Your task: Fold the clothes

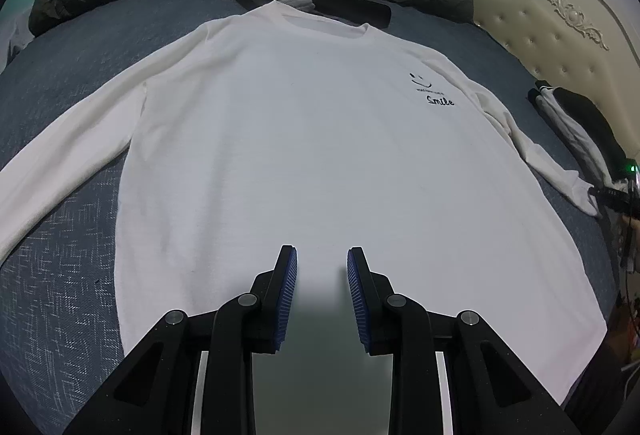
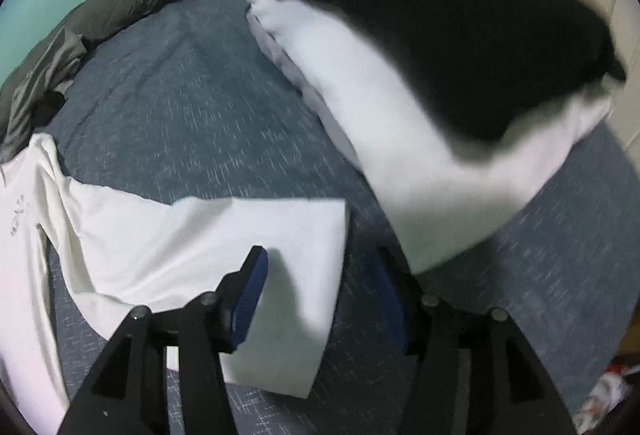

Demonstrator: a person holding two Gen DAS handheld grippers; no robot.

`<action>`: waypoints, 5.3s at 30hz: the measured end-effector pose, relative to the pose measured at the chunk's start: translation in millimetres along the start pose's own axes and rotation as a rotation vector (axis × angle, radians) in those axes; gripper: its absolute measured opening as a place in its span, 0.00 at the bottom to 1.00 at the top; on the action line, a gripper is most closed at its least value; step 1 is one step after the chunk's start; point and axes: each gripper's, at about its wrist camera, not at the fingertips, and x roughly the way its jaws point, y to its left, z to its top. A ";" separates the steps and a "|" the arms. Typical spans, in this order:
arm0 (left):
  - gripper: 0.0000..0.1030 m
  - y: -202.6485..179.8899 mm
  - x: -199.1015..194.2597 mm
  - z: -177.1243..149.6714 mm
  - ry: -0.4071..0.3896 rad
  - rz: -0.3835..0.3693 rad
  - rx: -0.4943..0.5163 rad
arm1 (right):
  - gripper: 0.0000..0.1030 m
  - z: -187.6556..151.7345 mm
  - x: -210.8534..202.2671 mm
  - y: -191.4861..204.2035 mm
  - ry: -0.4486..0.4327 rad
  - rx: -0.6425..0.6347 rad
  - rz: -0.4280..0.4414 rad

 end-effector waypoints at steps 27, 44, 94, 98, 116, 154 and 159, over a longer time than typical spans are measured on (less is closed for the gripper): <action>0.28 -5.4 3.7 -3.2 0.013 0.013 0.016 | 0.06 78.5 -68.4 43.7 -0.316 -0.188 -0.015; 0.28 -13.0 14.0 -6.1 0.034 0.027 0.046 | 0.06 215.9 -93.3 53.6 -0.410 -0.225 -0.129; 0.28 -40.1 20.0 3.4 0.049 -0.011 0.095 | 0.07 210.6 -7.8 29.7 -0.131 -0.128 0.056; 0.28 -39.2 20.1 4.8 0.047 -0.009 0.092 | 0.03 213.4 -16.2 22.2 -0.181 -0.099 0.023; 0.28 -40.8 16.5 5.4 0.044 -0.019 0.093 | 0.06 207.1 -31.5 -8.5 -0.206 -0.023 -0.007; 0.28 -1.1 10.3 7.0 0.029 0.007 0.020 | 0.10 42.0 99.8 259.9 0.151 0.252 0.728; 0.28 -0.1 10.3 7.3 0.027 0.006 0.020 | 0.04 52.8 93.3 256.5 0.089 0.227 0.705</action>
